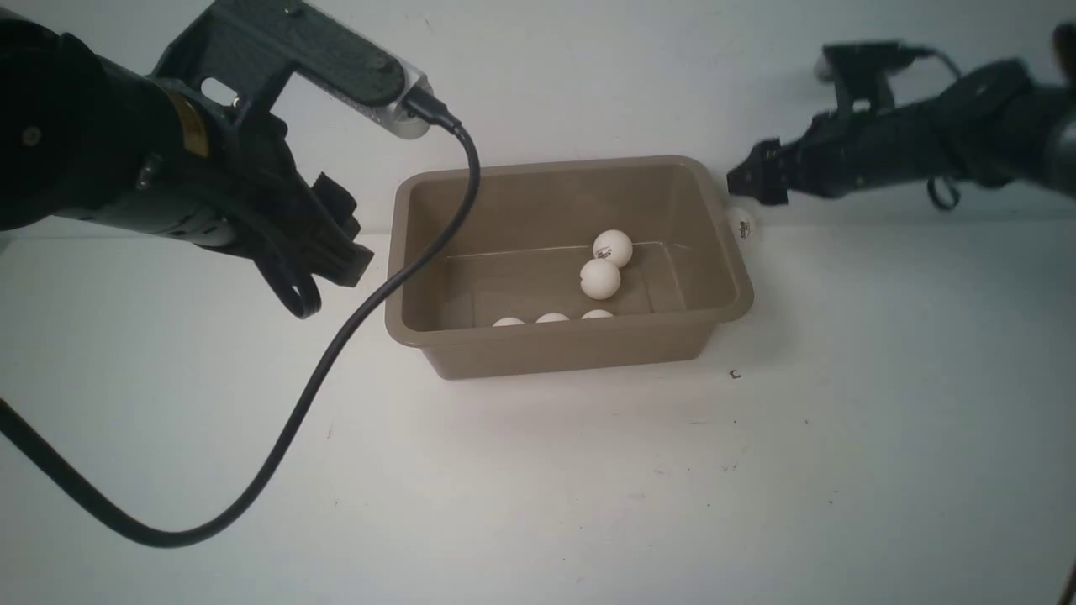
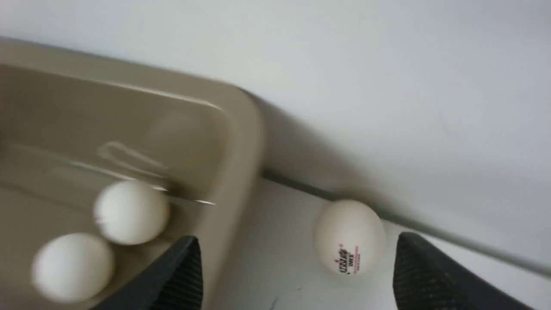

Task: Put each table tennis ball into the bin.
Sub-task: Use the right arm to clamp the table tennis ball closest to it

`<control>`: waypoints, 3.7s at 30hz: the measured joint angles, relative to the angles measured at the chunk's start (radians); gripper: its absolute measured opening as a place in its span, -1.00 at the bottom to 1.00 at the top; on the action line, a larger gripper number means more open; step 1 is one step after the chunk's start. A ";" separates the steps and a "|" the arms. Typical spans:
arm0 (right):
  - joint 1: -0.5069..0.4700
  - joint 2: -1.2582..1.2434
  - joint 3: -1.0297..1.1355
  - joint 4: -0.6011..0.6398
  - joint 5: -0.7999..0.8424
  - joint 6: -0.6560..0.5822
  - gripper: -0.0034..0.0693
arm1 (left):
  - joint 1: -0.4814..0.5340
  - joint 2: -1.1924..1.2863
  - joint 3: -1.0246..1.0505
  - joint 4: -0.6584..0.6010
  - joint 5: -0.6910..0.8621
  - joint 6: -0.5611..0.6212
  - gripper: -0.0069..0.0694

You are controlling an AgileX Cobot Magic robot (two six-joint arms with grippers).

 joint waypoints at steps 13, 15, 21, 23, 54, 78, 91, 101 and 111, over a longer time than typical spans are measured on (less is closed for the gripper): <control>0.000 -0.121 -0.005 -0.264 0.108 0.195 0.57 | 0.000 0.000 0.000 -0.004 0.005 0.000 0.27; 0.000 -0.088 -0.031 -0.264 0.109 0.207 0.57 | 0.000 0.000 0.000 -0.011 0.005 0.000 0.27; 0.000 0.079 -0.259 -0.260 0.199 0.241 0.52 | 0.000 0.000 0.000 -0.026 0.005 -0.001 0.27; 0.000 0.141 -0.358 -0.256 0.257 0.268 0.49 | 0.000 0.000 0.000 -0.026 0.005 -0.006 0.27; 0.043 0.402 -0.568 -0.398 0.314 0.453 0.60 | 0.000 0.000 0.000 -0.029 0.018 -0.009 0.27; 0.056 0.424 -0.568 -0.460 0.260 0.506 0.60 | 0.000 0.000 0.000 -0.029 0.019 -0.014 0.27; 0.047 0.423 -0.570 -0.463 0.275 0.510 0.60 | 0.000 0.000 0.000 -0.029 0.038 -0.015 0.27; 0.005 0.420 -0.579 -0.356 0.354 0.415 0.60 | 0.000 0.000 0.000 -0.029 0.036 -0.015 0.27; 0.000 0.420 -0.579 -0.364 0.359 0.410 0.60 | 0.000 0.000 0.000 -0.029 0.034 -0.015 0.27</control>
